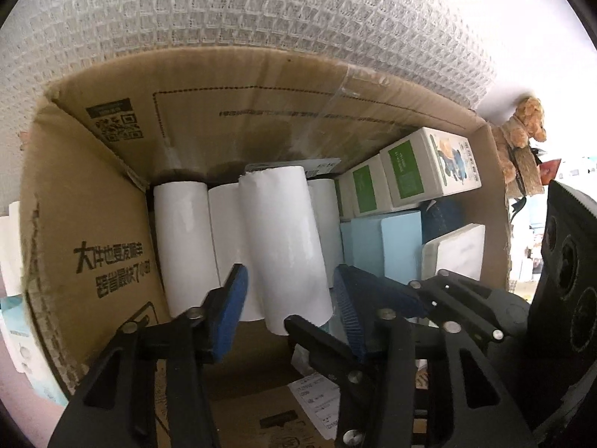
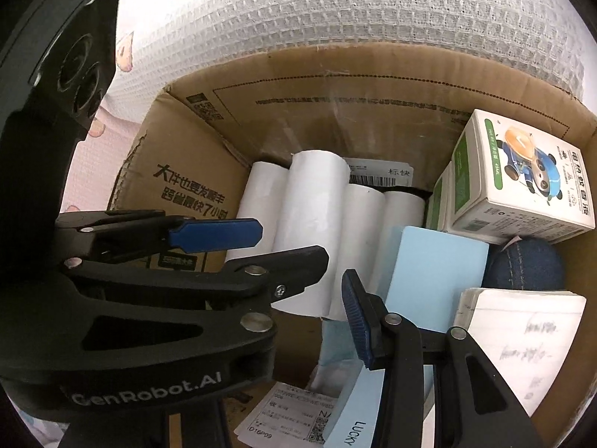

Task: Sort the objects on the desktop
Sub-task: 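Lower the tube into the box beside the rolls and open the left gripper, then withdraw both grippers up out of the box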

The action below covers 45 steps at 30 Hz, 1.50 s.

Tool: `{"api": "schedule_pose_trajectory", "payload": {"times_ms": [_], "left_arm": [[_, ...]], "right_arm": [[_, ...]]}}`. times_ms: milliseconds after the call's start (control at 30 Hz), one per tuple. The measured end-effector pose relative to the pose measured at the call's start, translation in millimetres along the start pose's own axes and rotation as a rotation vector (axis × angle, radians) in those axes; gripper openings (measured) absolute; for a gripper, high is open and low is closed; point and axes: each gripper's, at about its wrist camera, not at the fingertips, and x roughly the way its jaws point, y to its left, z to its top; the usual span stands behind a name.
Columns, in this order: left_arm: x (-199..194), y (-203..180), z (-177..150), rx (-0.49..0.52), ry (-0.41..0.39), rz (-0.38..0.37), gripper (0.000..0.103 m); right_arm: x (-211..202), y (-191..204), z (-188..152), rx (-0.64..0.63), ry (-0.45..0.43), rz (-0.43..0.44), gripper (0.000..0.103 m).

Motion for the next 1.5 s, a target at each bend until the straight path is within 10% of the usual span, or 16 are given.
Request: {"api": "schedule_pose_trajectory", "payload": {"times_ms": [367,733,833,1267,1500], "left_arm": [[-37,-14,-20,0.148,-0.186,0.035,0.019],[-80,-18,-58,0.258,-0.394,-0.017,0.018],[-99,-10,-76,0.272,-0.456,-0.006,0.018],[-142,36,-174,0.241,-0.758,0.091,0.040],[-145,66,-202,0.056,-0.764,0.193,0.051]], "right_arm": [[-40,16,-18,-0.072,-0.049,-0.097,0.042],[-72,57,-39,-0.223,-0.101,-0.171,0.042],[-82,61,-45,-0.207,-0.104,-0.077,0.042],[-80,84,-77,-0.158,-0.316,-0.076,0.042],[-71,120,-86,-0.134,-0.455,-0.072,0.042]]}}
